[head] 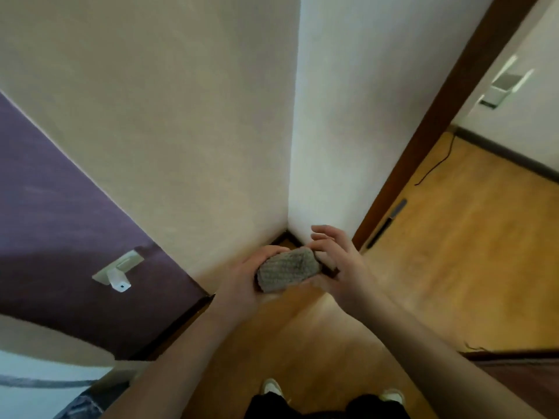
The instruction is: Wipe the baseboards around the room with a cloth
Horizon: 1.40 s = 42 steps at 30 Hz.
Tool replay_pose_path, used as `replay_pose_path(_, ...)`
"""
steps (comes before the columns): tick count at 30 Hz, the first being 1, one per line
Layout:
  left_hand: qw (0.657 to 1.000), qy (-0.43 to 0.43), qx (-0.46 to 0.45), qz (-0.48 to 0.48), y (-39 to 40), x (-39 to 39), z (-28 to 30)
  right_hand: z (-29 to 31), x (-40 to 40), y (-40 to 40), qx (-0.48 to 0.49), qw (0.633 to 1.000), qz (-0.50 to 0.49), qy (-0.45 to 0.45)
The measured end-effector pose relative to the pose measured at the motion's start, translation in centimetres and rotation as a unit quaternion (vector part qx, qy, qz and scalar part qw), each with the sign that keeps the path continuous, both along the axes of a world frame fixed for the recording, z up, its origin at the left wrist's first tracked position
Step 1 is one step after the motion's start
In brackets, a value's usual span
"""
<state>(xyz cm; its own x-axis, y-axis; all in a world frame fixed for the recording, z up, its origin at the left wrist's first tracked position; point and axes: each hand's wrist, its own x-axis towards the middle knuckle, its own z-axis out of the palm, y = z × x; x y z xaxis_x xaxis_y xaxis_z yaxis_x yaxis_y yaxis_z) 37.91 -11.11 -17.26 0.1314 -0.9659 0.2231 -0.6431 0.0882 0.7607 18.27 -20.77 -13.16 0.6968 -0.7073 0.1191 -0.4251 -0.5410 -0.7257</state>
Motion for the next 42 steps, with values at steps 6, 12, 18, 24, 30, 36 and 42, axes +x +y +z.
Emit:
replay_pose_path(6, 1.000, 0.005, -0.018, -0.026, -1.5, -4.3, 2.6, 2.6, -4.6, 1.8, 0.082, 0.993, -0.085, -0.027)
replay_pose_path(12, 0.997, 0.036, -0.021, -0.071, -2.5, -12.4, 3.9, 3.8, -12.1, 3.6, 0.047, 0.983, -0.166, -0.070)
replay_pose_path(18, 0.977, 0.059, 0.060, -0.193, -3.3, -23.7, 5.3, 4.3, -24.2, 7.3, 0.075, 0.953, -0.268, -0.124)
replay_pose_path(24, 0.946, 0.073, 0.106, -0.298, -1.2, -35.7, 5.2, 3.8, -36.6, 11.2, 0.172, 0.897, -0.350, -0.208)
replay_pose_path(30, 0.880, 0.243, 0.231, -0.337, 1.3, -43.4, 4.7, 3.1, -44.5, 14.3, 0.200, 0.876, -0.362, -0.250)
replay_pose_path(36, 0.833, 0.271, 0.327, -0.355, -0.7, -47.2, 4.2, 1.8, -47.3, 13.7, 0.212, 0.831, -0.417, -0.302)
replay_pose_path(42, 0.852, 0.155, 0.302, -0.398, -5.1, -50.6, 5.1, 2.2, -49.4, 11.8, 0.171, 0.840, -0.465, -0.220)
